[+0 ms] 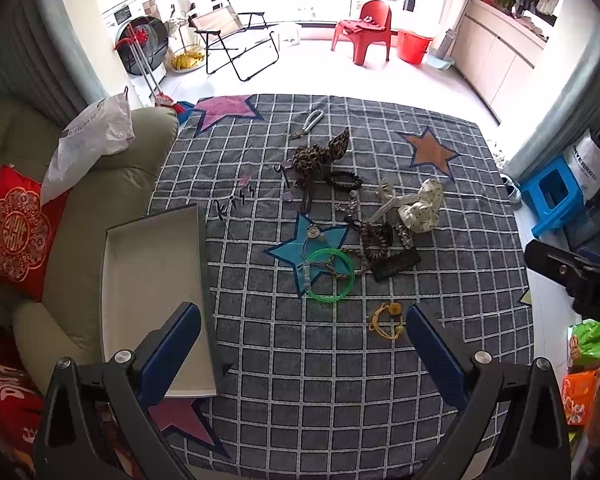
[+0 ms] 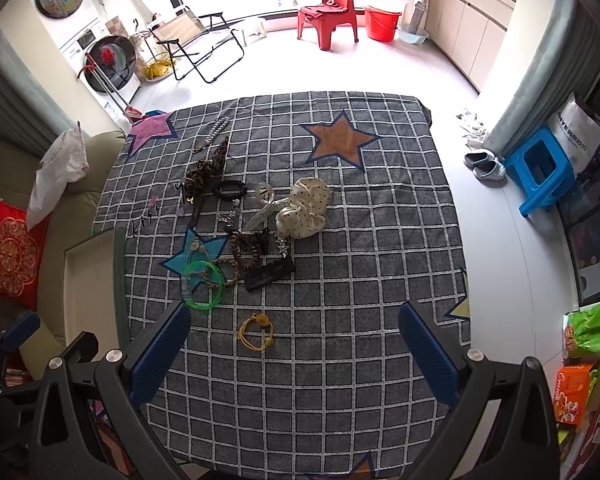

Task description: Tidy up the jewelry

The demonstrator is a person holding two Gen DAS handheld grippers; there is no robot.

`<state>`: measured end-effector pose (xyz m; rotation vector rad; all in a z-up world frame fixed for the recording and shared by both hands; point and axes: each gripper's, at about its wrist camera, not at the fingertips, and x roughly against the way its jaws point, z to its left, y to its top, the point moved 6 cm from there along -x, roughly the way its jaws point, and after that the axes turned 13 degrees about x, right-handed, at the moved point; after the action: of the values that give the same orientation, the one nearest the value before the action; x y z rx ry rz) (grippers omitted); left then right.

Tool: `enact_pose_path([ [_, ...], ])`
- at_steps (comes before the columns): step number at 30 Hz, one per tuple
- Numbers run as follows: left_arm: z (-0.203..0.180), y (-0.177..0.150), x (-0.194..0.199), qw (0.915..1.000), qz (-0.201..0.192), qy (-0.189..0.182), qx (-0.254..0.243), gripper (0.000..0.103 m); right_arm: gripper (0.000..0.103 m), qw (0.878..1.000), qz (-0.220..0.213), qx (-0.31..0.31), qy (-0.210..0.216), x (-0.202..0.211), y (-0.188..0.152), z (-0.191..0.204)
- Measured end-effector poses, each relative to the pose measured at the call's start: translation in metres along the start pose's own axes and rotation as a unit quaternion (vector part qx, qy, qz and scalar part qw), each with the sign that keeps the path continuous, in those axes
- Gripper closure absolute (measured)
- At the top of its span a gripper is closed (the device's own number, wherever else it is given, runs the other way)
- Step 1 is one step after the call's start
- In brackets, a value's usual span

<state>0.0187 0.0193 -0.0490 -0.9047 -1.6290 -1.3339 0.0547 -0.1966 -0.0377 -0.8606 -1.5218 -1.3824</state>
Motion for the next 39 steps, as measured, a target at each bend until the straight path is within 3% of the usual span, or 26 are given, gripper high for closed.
enact_pose_path([
  [6, 0.01, -0.004, -0.031, 0.9979, 0.056, -0.02, 0.026, 0.0, 0.0, 1.0, 0.001, -0.01, 0.022, -0.017, 0.001, -0.003],
  [13, 0.018, -0.002, -0.061, 0.9956, 0.058, -0.033, 0.066, 0.0, 0.0, 0.998, -0.002, -0.026, 0.061, -0.046, 0.004, -0.01],
  [18, 0.012, -0.006, -0.098, 0.9947, 0.081, -0.026, 0.058, 0.0, 0.0, 0.995, -0.003, -0.028, 0.091, -0.077, 0.006, -0.008],
  [20, 0.008, -0.008, -0.112, 0.9943, 0.088, -0.028, 0.053, 0.0, 0.0, 0.994, 0.021, -0.022, 0.101, -0.097, 0.007, -0.006],
  [25, -0.001, -0.012, -0.145, 0.9947, 0.092, -0.018, 0.044, 0.0, 0.0, 0.994, 0.064, -0.02, 0.09, -0.137, 0.01, -0.016],
  [32, -0.019, -0.014, -0.182, 0.9958, 0.081, -0.032, 0.027, 0.0, 0.0, 0.993, 0.077, -0.031, 0.082, -0.183, 0.028, -0.033],
  [35, -0.027, -0.016, -0.195, 0.9956, 0.086, -0.034, 0.016, 0.015, 0.0, 0.993, 0.079, -0.032, 0.08, -0.196, 0.036, -0.035],
  [37, -0.031, -0.017, -0.202, 0.9953, 0.09, -0.034, 0.012, 0.016, 0.0, 0.993, 0.078, -0.031, 0.08, -0.205, 0.042, -0.035],
  [39, -0.037, -0.018, -0.208, 0.9953, 0.09, -0.038, 0.004, 0.027, 0.0, 0.993, 0.077, -0.031, 0.081, -0.213, 0.047, -0.033],
])
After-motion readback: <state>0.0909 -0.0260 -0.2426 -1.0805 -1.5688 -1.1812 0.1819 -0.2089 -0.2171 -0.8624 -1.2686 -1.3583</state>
